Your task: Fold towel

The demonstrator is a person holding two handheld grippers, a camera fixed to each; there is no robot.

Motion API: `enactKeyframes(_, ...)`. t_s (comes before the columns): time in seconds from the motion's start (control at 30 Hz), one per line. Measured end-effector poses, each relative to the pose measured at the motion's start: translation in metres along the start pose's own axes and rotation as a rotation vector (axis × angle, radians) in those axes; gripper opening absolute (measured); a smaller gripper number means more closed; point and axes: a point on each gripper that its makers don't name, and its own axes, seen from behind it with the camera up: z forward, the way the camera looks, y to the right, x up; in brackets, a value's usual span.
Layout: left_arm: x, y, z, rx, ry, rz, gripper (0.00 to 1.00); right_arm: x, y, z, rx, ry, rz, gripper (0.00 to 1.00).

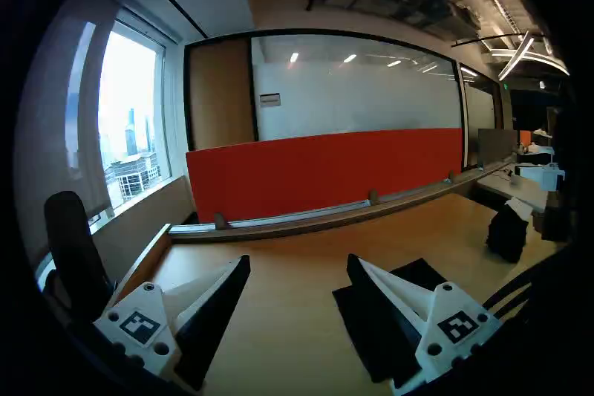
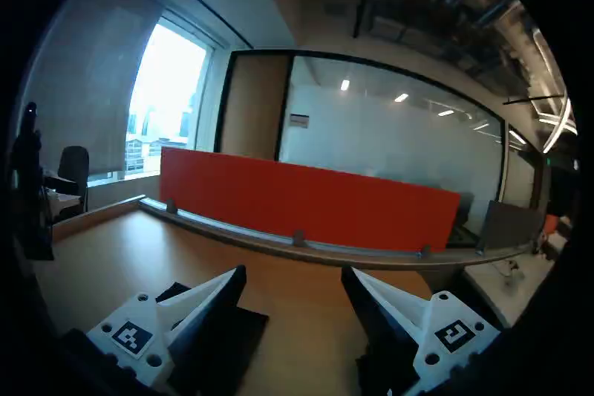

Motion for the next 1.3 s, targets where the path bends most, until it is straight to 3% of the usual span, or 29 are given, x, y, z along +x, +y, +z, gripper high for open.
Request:
enactKeyframes(0.3, -0.027, 0.02, 0.002, -0.09, -0.074, 0.024, 0.97, -0.019, -0.022, 0.0, 0.11, -0.066, -0.043, 1.0)
enactKeyframes(0.8, -0.089, 0.056, 0.012, -0.205, -0.185, 0.055, 0.97, -0.076, -0.052, 0.011, 0.261, -0.194, -0.106, 1.0)
enactKeyframes(1.3, -0.171, 0.097, 0.026, -0.299, -0.328, 0.076, 0.97, -0.162, -0.075, 0.02, 0.347, -0.339, -0.147, 1.0)
